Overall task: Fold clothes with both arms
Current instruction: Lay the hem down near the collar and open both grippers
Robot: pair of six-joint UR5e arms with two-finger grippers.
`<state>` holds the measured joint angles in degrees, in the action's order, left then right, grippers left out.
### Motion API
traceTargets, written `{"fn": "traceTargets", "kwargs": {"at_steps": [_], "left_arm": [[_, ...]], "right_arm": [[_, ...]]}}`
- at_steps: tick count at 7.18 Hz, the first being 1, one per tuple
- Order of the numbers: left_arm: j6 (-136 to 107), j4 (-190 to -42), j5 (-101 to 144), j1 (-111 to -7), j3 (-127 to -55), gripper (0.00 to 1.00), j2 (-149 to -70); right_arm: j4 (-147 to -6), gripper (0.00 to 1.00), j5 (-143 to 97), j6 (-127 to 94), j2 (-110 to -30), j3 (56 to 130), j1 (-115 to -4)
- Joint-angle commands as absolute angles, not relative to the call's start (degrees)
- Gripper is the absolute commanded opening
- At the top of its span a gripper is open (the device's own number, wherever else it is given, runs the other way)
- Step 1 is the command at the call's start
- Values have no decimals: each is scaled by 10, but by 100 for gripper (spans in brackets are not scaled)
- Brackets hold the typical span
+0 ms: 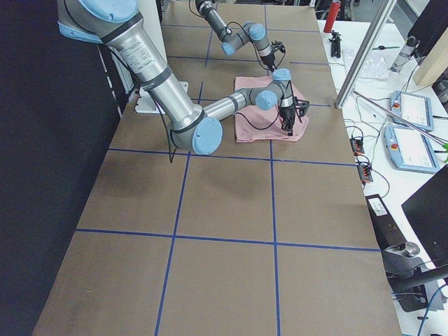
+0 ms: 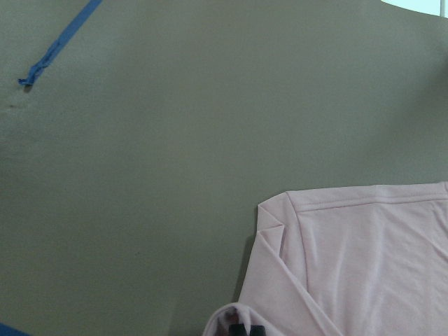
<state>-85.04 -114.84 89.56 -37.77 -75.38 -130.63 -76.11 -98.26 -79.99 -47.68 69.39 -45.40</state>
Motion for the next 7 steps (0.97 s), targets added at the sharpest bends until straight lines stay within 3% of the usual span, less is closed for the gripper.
{"fn": "traceTargets", "kwargs": {"at_steps": [1, 7], "left_arm": [[-850, -1152, 896, -379, -746, 5, -1317], [-849, -1174, 897, -397, -754, 3, -1300]], "right_arm": [[-758, 0, -983, -800, -475, 688, -457], [-755, 0, -1020, -773, -491, 700, -489]]}}
